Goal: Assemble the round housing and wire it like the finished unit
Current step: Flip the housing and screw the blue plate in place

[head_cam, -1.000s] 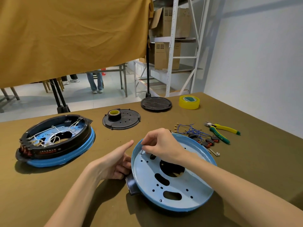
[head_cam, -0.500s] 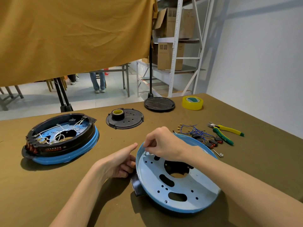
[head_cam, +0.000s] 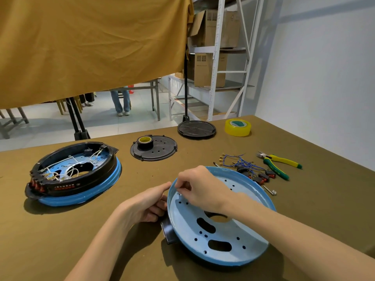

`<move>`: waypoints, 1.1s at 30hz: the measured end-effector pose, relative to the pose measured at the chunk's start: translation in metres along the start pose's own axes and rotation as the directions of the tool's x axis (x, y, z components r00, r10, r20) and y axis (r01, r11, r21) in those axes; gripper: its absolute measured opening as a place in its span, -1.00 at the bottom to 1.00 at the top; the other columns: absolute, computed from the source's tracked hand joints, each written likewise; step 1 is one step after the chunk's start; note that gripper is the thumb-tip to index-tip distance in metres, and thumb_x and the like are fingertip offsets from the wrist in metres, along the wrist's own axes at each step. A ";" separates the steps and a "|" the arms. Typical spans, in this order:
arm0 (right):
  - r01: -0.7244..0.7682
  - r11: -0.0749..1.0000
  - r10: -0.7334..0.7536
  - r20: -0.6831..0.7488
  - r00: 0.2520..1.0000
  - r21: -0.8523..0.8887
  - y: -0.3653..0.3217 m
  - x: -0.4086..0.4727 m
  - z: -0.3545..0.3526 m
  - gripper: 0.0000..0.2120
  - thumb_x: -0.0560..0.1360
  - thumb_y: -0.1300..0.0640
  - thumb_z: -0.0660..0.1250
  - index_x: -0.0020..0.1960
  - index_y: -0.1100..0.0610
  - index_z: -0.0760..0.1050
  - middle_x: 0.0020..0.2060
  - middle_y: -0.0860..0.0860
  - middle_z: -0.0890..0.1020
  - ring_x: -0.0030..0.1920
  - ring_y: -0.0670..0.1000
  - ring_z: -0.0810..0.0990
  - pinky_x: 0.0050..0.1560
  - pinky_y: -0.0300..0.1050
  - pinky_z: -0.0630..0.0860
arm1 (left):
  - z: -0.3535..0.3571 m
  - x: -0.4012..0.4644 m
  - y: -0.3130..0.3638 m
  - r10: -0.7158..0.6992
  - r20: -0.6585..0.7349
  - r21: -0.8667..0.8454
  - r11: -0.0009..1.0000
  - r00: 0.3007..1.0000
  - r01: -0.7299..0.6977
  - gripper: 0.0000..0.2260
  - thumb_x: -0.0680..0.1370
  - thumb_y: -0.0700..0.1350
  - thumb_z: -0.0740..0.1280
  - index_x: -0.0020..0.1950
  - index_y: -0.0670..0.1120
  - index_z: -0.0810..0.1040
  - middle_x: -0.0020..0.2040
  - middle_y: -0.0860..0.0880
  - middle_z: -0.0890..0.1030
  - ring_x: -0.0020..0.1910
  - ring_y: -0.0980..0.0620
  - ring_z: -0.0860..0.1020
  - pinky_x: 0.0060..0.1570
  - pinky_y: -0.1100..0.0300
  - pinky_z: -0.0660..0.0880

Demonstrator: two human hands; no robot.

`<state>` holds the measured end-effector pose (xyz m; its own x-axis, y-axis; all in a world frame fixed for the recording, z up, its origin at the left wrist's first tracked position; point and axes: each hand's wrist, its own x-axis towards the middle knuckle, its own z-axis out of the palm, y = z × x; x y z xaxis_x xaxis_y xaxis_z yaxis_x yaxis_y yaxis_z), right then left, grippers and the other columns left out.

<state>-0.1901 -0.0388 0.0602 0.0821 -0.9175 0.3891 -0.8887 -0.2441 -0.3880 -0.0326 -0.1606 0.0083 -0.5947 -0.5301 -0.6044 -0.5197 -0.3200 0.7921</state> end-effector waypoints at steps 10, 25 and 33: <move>-0.119 0.991 0.116 0.060 0.991 0.053 0.006 0.007 0.000 -0.89 0.52 0.27 0.42 -0.02 0.17 0.72 -0.12 0.05 0.73 -0.11 0.01 0.66 -0.01 0.04 0.63 | 0.002 0.002 -0.002 0.009 -0.033 0.028 1.000 0.999 -0.008 -0.36 0.60 0.37 0.18 -0.55 -0.01 0.44 -0.46 0.07 0.27 -0.52 0.12 0.14 -0.54 0.28 0.07; -0.324 0.907 0.289 0.160 0.944 0.268 0.018 0.008 -0.002 -0.89 0.54 0.19 0.43 -0.07 0.14 0.74 -0.26 -0.01 0.73 -0.28 -0.13 0.67 -0.24 -0.25 0.59 | 0.001 0.006 -0.003 0.032 -0.045 0.083 0.996 0.998 -0.028 -0.38 0.57 0.39 0.19 -0.54 0.01 0.47 -0.45 0.08 0.29 -0.50 0.11 0.15 -0.48 0.26 0.08; -0.367 0.909 0.312 0.261 0.913 0.197 0.011 0.018 -0.004 -0.87 0.56 0.14 0.43 -0.06 0.14 0.75 -0.24 -0.01 0.73 -0.28 -0.11 0.61 -0.23 -0.17 0.59 | 0.002 0.005 -0.003 0.042 -0.042 0.053 0.998 0.998 -0.040 -0.41 0.58 0.36 0.22 -0.52 0.01 0.42 -0.47 0.08 0.30 -0.53 0.12 0.16 -0.53 0.27 0.11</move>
<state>-0.1996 -0.0564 0.0660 -0.0849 -0.9963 0.0161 -0.7494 0.0532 -0.6600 -0.0351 -0.1607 0.0025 -0.5900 -0.5757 -0.5661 -0.5271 -0.2565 0.8102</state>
